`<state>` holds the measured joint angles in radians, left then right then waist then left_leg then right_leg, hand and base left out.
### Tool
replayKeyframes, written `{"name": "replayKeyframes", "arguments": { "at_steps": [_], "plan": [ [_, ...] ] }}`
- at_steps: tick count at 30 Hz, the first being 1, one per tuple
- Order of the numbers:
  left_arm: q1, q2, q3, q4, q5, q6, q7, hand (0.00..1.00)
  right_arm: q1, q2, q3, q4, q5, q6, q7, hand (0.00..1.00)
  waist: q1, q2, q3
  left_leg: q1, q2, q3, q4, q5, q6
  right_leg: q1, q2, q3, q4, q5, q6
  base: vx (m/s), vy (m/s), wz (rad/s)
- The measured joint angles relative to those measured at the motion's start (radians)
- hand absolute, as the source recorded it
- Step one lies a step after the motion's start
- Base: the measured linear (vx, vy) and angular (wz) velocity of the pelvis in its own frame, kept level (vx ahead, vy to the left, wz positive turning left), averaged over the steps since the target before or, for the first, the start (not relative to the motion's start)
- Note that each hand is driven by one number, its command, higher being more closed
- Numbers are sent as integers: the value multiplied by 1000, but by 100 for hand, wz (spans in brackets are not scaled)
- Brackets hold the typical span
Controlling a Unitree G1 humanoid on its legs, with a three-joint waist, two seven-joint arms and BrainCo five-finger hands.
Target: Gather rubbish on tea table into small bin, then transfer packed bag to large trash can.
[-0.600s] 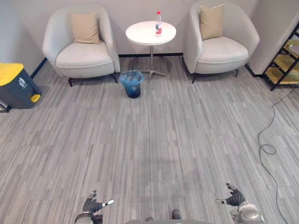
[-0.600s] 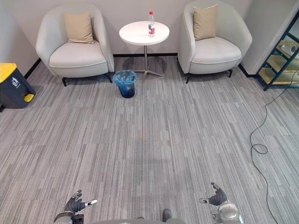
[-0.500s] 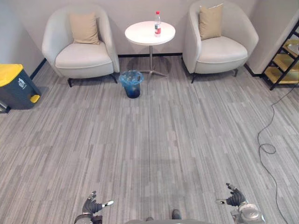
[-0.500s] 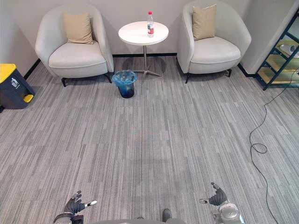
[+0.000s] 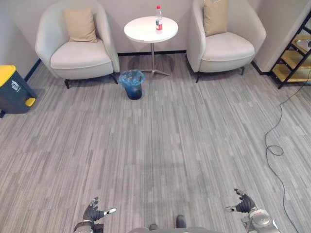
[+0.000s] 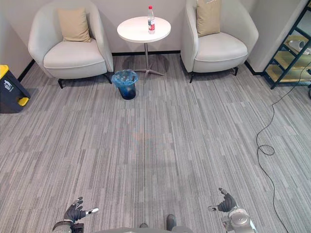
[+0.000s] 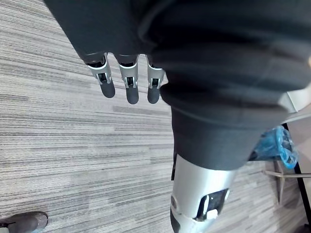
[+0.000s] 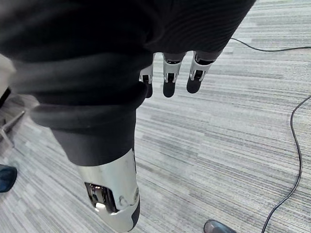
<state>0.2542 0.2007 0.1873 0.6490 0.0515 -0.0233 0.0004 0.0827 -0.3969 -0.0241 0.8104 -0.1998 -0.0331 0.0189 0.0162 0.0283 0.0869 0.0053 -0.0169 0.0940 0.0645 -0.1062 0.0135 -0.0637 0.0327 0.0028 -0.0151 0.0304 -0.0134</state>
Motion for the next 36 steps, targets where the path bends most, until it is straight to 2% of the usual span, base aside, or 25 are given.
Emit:
{"name": "replayKeyframes", "arguments": {
  "at_steps": [3,5,6,8,11,12,15,16,17,18,19,20,21,22,23,24,25,26,28,30,32,33,34,35,36],
  "plan": [
    [1,-4,7,-22,0,6,0,0,-18,10,-19,7,4,3,-18,0,5,3,5,-46,7,19,51,-26,9,-35,5,20,22,-2,3,34,22,-21],
    [2,-28,55,-46,-1,12,1,0,-38,16,-42,10,15,7,-20,0,12,13,17,-76,18,42,113,-65,20,-75,13,37,94,-35,17,34,30,-37],
    [2,-45,83,-73,-2,14,0,0,-40,27,-82,12,40,13,-27,0,21,18,35,-82,18,51,160,-98,32,-129,10,37,233,-106,36,-3,28,-17],
    [2,-50,105,-81,-2,14,1,0,-36,34,-99,26,46,15,-37,0,23,18,44,-83,19,58,186,-134,47,-199,2,8,383,-149,54,-9,27,-17],
    [6,-64,135,-81,-2,18,9,0,-21,53,-99,28,74,22,-38,0,19,12,70,-35,11,58,186,-183,57,-345,-73,-139,689,-187,34,82,24,-3],
    [11,-66,134,-81,-2,18,10,0,-15,56,-99,27,77,21,-38,0,20,10,72,-22,12,55,184,-191,54,-364,-88,-161,693,-189,35,171,24,3],
    [7,-72,135,-81,-2,18,22,0,-13,63,-100,27,92,21,-38,0,-5,13,94,48,19,16,141,-212,55,-410,-124,-231,526,-182,69,299,-43,26],
    [-10,-74,134,-80,-3,18,23,0,-14,63,-106,27,93,21,-37,0,-14,0,106,84,32,1,118,-224,41,-417,-122,-245,410,-138,82,566,-169,54],
    [-19,-71,135,-82,-4,18,23,0,-12,68,-124,27,93,22,-38,0,-30,4,120,115,37,-31,91,-230,20,-417,-120,-248,282,-65,108,508,-176,65],
    [-20,-68,136,-83,-4,18,23,0,-12,69,-132,26,94,23,-39,0,-40,-6,120,130,40,-43,79,-234,7,-423,-124,-239,249,-35,105,672,-248,78],
    [-22,-73,136,-85,-6,18,24,0,-13,63,-144,20,95,33,-40,0,-60,-2,112,167,71,-68,67,-254,-20,-436,-116,-226,309,52,36,628,-224,66],
    [-38,-74,131,-83,-7,20,22,0,-9,62,-159,-6,112,39,-42,0,-63,21,105,159,97,-94,104,-251,-42,-468,-106,-253,409,8,-27,667,-227,48],
    [-48,-72,131,-85,-7,19,22,0,-15,65,-163,-15,115,39,-40,0,-60,22,106,142,106,-93,146,-235,-68,-475,-103,-257,440,-22,-35,678,-236,21],
    [-63,-72,130,-85,-9,19,22,0,-32,68,-163,-28,118,39,-39,0,-53,24,106,81,118,-93,290,-187,-114,-462,-98,-264,469,-75,-47,662,-260,4],
    [-63,-77,130,-85,-10,19,22,0,-44,69,-162,-47,118,38,-39,0,-53,30,109,-10,132,-91,513,-89,-115,-404,-81,-268,452,-119,-51,662,-264,3],
    [-60,-79,130,-85,-11,19,22,0,-49,70,-158,-54,119,37,-39,0,-50,35,112,-62,150,-89,653,-6,-109,-358,-66,-270,426,-135,-57,795,-270,-6],
    [-55,-78,129,-86,-11,18,21,0,-58,79,-152,-59,123,36,-45,0,-33,43,116,-164,189,-78,909,10,-89,-260,-28,-267,368,-159,-67,757,-211,-34],
    [-59,-75,128,-90,-12,17,21,0,-64,95,-144,-64,129,34,-54,0,-4,32,123,-244,204,-59,1065,-20,-42,-180,-9,-243,325,-172,-80,735,-178,-47],
    [-56,-78,122,-100,-14,17,21,0,-78,121,-125,-88,133,34,-65,0,41,3,135,-382,194,-4,1135,-42,-10,-53,-7,-199,239,-188,-76,470,-69,-46],
    [-51,-88,117,-117,-16,16,21,0,-90,135,-115,-116,144,33,-65,0,69,-1,138,-500,186,38,1049,-62,-1,48,-9,-169,152,-201,-68,654,-27,-40],
    [-34,-103,116,-150,-19,16,21,0,-98,139,-115,-119,152,34,-64,0,102,-3,140,-559,167,73,783,-57,-9,136,-22,-142,88,-220,-49,621,56,-49],
    [-26,-118,116,-173,-21,17,20,0,-98,131,-114,-120,153,34,-64,0,128,-3,141,-566,157,95,558,-36,-37,185,-29,-123,58,-244,-27,670,154,-55],
    [-15,-124,117,-178,-22,17,19,0,-98,125,-114,-117,153,35,-63,0,140,6,135,-569,152,98,418,-11,-66,222,-33,-106,44,-266,-8,703,191,-67],
    [0,-128,119,-178,-22,19,20,0,-96,121,-114,-120,153,40,-64,0,152,21,123,-561,153,105,301,5,-74,253,-32,-95,44,-290,14,732,266,-64],
    [13,-127,119,-181,-22,23,20,0,-89,122,-113,-126,156,41,-64,0,164,28,115,-559,159,111,299,75,-39,280,-38,-75,56,-324,36,930,352,-61]
  ]
}}
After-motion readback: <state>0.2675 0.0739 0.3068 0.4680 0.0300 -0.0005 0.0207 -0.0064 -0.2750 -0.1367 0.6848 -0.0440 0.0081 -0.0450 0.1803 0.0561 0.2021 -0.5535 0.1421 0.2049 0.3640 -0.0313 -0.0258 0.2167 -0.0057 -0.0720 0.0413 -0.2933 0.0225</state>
